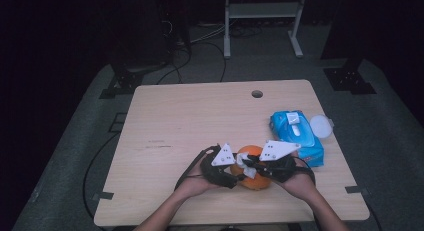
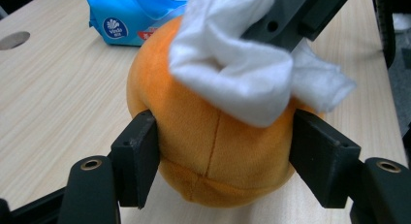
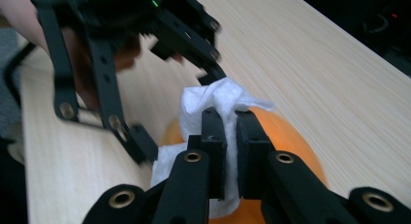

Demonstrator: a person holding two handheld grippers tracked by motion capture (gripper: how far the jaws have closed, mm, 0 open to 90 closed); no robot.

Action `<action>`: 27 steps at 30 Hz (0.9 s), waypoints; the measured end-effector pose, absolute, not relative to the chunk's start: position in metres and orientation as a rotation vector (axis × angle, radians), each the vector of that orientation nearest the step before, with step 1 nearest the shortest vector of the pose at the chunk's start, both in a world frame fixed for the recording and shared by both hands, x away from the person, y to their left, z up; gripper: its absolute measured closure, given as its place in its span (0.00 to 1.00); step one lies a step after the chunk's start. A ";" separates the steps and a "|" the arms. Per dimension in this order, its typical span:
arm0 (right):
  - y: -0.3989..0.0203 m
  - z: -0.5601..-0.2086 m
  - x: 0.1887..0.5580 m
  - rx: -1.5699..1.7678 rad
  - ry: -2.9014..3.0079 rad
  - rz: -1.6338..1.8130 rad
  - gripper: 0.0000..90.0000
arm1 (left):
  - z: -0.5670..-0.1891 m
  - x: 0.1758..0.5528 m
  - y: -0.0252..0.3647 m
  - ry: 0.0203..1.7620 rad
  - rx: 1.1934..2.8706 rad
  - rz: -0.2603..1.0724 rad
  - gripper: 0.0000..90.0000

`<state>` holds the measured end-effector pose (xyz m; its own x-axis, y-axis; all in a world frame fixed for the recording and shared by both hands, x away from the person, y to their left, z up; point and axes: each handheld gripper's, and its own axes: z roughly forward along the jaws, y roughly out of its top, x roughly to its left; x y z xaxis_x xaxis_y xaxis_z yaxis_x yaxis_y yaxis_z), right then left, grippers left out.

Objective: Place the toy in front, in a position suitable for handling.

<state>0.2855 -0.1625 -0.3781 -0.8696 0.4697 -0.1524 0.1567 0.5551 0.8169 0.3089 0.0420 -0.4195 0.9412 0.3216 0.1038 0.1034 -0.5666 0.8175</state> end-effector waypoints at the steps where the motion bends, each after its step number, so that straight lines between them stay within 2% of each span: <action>1: -0.162 -0.378 0.285 0.513 2.440 1.230 0.93 | -0.420 0.309 0.042 0.296 2.172 0.305 0.35; 9: -0.200 -0.379 0.299 0.652 2.395 1.196 0.93 | -0.428 0.319 0.053 0.336 2.173 0.244 0.32; 10: -0.205 -0.381 0.300 0.669 2.398 1.188 0.93 | -0.428 0.321 0.054 0.347 2.157 0.203 0.32; 13: -0.208 -0.387 0.300 0.682 2.415 1.194 0.93 | -0.430 0.332 0.058 0.435 2.080 0.016 0.21; 15: -0.204 -0.387 0.298 0.660 2.434 1.193 0.93 | -0.432 0.338 0.063 0.496 2.029 -0.068 0.20; 16: -0.201 -0.386 0.296 0.642 2.442 1.186 0.93 | -0.432 0.339 0.064 0.516 2.020 -0.066 0.22; 17: -0.191 -0.384 0.292 0.613 2.444 1.181 0.93 | -0.433 0.338 0.064 0.517 2.023 -0.042 0.30; 19: -0.188 -0.383 0.291 0.601 2.445 1.180 0.93 | -0.432 0.332 0.061 0.494 2.035 0.017 0.32; 21: -0.173 -0.380 0.287 0.545 2.454 1.211 0.93 | -0.426 0.322 0.053 0.407 2.091 0.137 0.36; 25: -0.169 -0.378 0.287 0.505 2.455 1.193 0.93 | -0.427 0.318 0.054 0.364 2.127 0.189 0.38; 27: -0.173 -0.378 0.288 0.522 2.455 1.194 0.93 | -0.430 0.321 0.058 0.376 2.128 0.171 0.38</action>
